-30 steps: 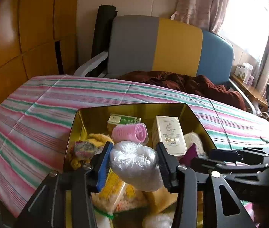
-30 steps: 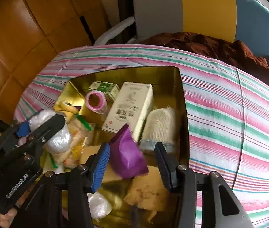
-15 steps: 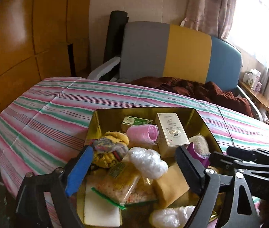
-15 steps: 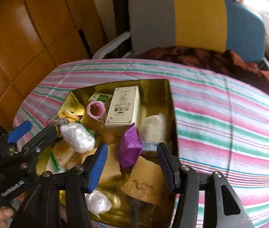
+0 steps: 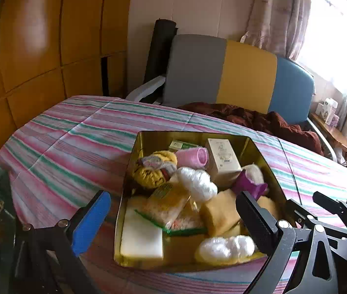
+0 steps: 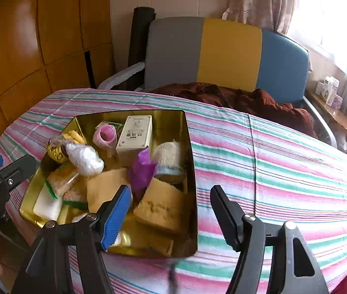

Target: Organize objects

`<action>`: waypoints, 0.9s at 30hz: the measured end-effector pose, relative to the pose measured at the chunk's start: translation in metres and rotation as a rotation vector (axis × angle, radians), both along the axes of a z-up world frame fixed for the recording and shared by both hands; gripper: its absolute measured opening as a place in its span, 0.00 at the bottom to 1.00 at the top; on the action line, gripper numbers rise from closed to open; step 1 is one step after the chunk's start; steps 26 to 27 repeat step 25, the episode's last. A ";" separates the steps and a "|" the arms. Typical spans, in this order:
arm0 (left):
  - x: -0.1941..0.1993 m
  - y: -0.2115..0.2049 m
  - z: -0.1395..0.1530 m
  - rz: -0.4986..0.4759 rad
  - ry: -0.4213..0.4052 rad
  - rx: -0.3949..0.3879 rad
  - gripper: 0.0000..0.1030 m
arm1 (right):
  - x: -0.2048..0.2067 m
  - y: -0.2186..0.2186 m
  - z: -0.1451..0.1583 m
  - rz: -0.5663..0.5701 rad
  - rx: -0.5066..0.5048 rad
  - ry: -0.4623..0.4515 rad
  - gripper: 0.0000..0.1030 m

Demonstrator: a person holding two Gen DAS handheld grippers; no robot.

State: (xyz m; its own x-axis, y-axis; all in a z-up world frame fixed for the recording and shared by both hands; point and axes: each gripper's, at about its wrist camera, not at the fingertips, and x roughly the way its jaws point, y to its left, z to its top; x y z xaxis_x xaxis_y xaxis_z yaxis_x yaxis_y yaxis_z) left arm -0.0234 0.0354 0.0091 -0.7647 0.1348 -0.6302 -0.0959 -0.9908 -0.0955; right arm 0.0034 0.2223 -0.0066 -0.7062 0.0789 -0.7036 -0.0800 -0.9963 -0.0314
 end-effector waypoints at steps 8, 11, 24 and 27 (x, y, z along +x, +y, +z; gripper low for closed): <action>0.018 -0.002 -0.002 0.053 0.008 -0.033 1.00 | 0.010 -0.006 0.004 0.011 0.005 0.022 0.66; 0.023 -0.004 -0.001 0.060 0.016 -0.034 1.00 | 0.012 -0.010 0.005 0.022 0.005 0.026 0.66; 0.027 -0.006 -0.002 0.065 0.026 -0.025 0.99 | 0.014 -0.014 0.002 0.038 0.007 0.019 0.66; 0.026 -0.007 -0.003 0.067 0.022 -0.022 1.00 | 0.013 -0.014 0.001 0.039 0.006 0.018 0.66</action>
